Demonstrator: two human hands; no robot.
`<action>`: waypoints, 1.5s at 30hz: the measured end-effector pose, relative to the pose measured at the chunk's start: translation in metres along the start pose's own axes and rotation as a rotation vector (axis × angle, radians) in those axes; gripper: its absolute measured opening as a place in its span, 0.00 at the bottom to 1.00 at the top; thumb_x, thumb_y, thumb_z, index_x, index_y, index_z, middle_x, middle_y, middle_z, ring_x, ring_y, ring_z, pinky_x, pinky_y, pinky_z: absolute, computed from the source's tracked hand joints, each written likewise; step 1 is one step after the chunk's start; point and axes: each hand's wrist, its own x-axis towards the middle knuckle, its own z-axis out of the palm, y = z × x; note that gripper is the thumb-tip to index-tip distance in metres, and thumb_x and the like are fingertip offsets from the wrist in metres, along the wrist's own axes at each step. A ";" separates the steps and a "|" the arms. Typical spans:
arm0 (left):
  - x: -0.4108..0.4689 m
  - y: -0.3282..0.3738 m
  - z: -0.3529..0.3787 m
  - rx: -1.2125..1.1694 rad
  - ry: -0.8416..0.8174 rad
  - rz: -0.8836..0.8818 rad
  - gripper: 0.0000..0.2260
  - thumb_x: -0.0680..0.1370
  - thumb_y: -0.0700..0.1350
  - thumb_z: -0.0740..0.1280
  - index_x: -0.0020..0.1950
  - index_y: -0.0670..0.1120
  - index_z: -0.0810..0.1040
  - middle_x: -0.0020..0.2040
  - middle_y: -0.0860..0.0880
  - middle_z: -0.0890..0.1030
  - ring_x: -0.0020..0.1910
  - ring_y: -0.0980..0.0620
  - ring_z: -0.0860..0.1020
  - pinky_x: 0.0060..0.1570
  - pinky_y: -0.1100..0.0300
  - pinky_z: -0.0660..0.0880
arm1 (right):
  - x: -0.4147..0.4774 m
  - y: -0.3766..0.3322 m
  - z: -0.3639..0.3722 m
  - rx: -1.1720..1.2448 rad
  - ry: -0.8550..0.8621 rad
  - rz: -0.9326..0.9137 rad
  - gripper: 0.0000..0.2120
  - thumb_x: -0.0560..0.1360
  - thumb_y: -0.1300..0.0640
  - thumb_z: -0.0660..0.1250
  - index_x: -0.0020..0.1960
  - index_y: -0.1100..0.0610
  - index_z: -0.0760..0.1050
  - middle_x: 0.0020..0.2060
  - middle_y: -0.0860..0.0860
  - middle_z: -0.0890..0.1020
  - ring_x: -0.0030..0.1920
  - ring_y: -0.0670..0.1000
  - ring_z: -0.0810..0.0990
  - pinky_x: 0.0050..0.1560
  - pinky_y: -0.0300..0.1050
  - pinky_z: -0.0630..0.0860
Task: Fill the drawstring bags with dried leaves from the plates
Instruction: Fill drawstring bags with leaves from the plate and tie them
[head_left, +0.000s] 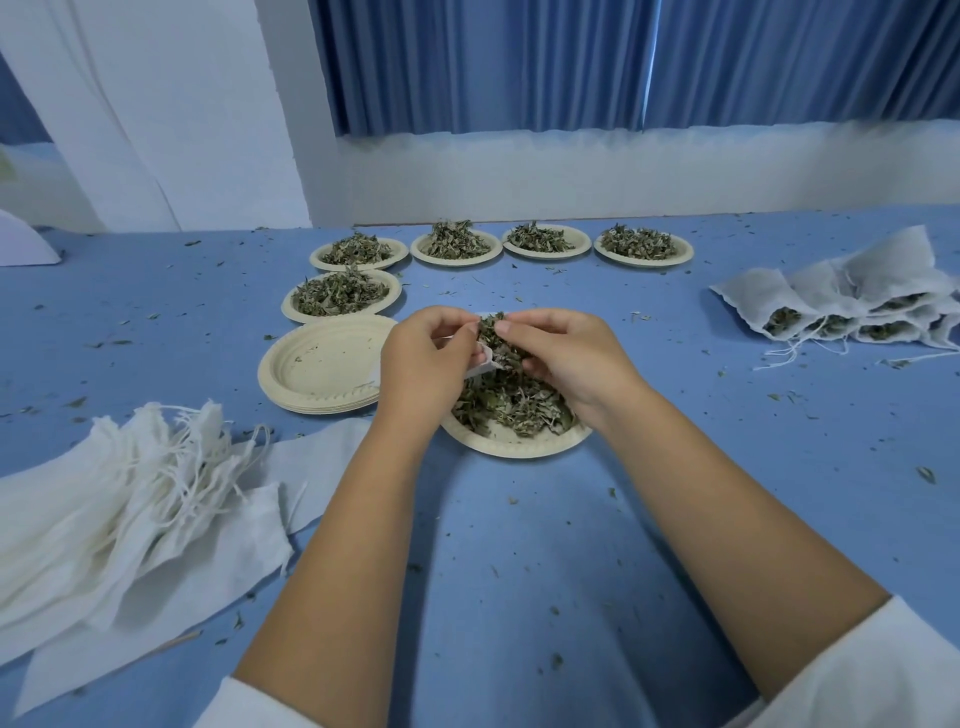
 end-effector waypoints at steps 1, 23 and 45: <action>0.000 0.000 -0.001 -0.009 -0.004 -0.001 0.09 0.80 0.37 0.66 0.44 0.50 0.80 0.38 0.51 0.81 0.33 0.62 0.81 0.40 0.66 0.79 | 0.001 0.000 0.000 -0.038 0.017 0.023 0.12 0.68 0.51 0.78 0.48 0.53 0.82 0.44 0.48 0.85 0.40 0.44 0.82 0.38 0.36 0.75; -0.006 0.002 0.006 0.458 -0.054 0.327 0.04 0.78 0.42 0.68 0.49 0.46 0.83 0.46 0.50 0.80 0.42 0.56 0.78 0.47 0.64 0.74 | 0.001 0.006 0.001 -0.281 0.086 0.063 0.06 0.69 0.59 0.75 0.37 0.56 0.78 0.27 0.49 0.81 0.26 0.44 0.79 0.28 0.34 0.74; -0.014 0.013 0.007 0.229 -0.124 0.196 0.08 0.75 0.42 0.70 0.39 0.55 0.80 0.33 0.56 0.82 0.34 0.60 0.79 0.37 0.71 0.73 | -0.004 0.000 0.005 -0.560 0.082 -0.143 0.12 0.71 0.59 0.72 0.33 0.53 0.71 0.26 0.46 0.71 0.27 0.45 0.68 0.27 0.34 0.64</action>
